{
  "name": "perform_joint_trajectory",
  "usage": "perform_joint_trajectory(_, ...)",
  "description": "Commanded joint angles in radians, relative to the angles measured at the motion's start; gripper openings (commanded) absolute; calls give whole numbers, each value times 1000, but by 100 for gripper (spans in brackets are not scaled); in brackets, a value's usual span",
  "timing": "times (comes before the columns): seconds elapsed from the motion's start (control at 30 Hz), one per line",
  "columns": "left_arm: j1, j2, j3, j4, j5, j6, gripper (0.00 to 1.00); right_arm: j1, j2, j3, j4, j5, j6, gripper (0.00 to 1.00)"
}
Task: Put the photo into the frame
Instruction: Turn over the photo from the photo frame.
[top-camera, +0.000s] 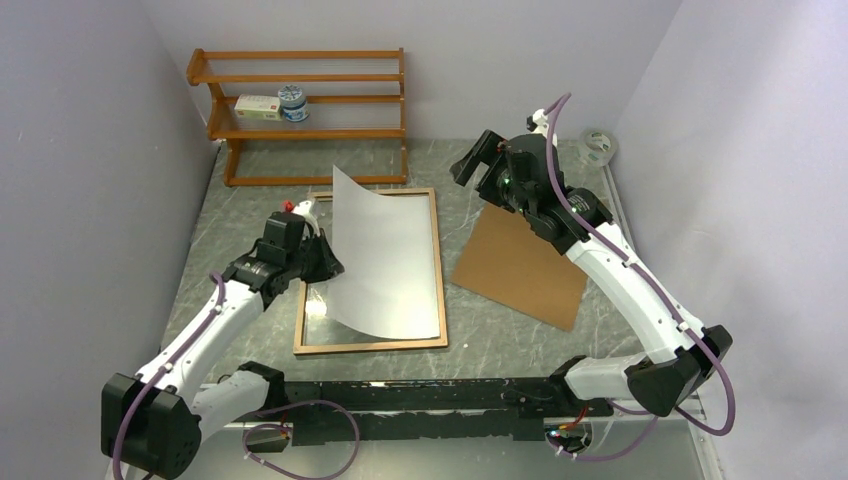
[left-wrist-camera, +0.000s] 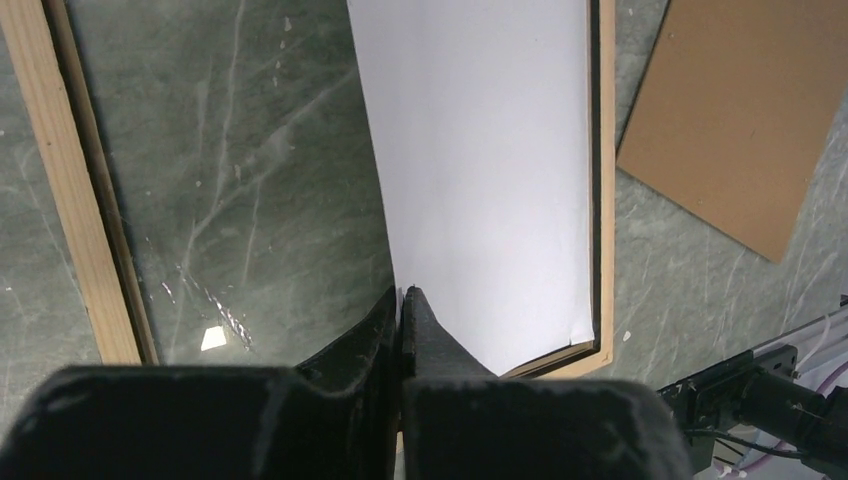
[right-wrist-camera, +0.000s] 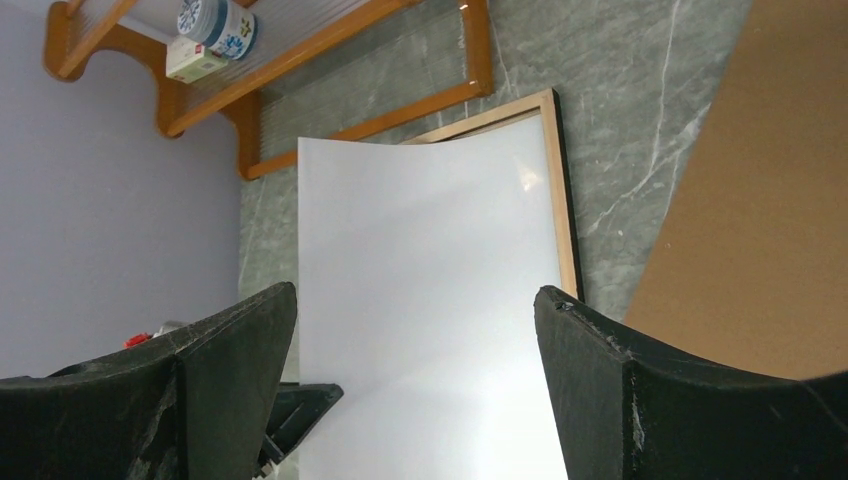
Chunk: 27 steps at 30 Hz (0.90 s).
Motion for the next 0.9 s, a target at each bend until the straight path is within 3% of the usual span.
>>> perform_joint_trajectory(0.0, 5, -21, -19, 6, -32, -1, 11, -7, -18, -3, 8, 1, 1, 92)
perform_joint_trajectory(0.27, 7, 23, 21, -53, -128, -7, 53, -11, -8, -13, 5, -8, 1, 92)
perform_joint_trajectory(0.63, 15, 63, 114, -239, -471, -47, 78, -25, 9, -31, -20, 7, 0, 92)
perform_joint_trajectory(0.87, 18, 66, 164, -220, -394, 13, 84, -47, 38, -43, -67, 24, -6, 92)
